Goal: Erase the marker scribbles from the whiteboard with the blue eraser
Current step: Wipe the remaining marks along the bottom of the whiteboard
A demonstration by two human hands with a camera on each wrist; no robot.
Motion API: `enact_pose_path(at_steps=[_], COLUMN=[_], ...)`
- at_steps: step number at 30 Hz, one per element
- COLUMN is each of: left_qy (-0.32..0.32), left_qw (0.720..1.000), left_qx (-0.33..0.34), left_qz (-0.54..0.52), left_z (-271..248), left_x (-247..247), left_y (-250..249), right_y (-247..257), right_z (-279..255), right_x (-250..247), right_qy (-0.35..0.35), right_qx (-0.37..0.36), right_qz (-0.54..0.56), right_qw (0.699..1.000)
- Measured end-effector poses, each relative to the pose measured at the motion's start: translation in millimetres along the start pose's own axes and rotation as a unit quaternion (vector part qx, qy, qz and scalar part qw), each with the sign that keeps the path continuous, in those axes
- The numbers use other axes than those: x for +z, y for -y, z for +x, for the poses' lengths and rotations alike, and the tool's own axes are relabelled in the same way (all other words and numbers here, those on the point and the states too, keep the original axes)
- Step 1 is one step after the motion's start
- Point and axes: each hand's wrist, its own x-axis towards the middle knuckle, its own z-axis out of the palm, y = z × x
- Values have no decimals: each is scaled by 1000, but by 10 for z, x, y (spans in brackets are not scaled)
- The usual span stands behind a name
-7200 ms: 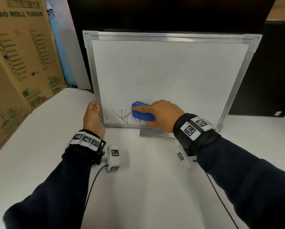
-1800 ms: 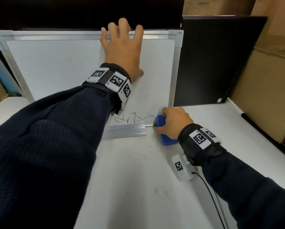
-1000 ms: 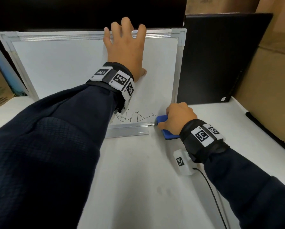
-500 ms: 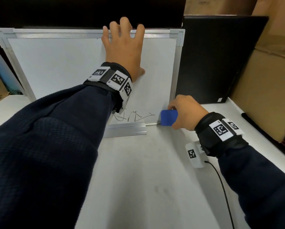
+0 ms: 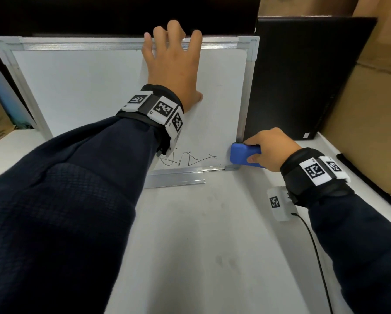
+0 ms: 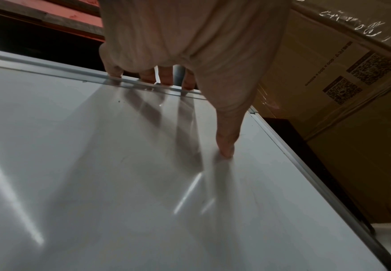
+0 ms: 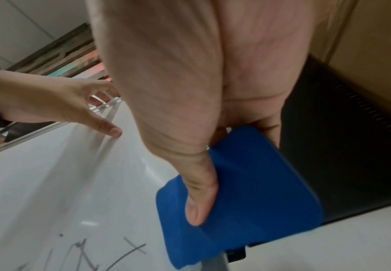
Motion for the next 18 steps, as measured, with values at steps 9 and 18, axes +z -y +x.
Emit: enact_pose_path(at_steps=[9,18], left_qy=[-3,-3], left_qw=[1000,1000], left_qx=[-1,-4], left_qz=[0,-2], left_z=[-10,-2], left_x=[-14,-1], left_y=[-8,-4], right_y=[174,237], right_z=[90,94], right_x=[195,214], right_qy=[5,13], right_qx=[25,47], right_qz=[10,13], right_qw=[1000,999])
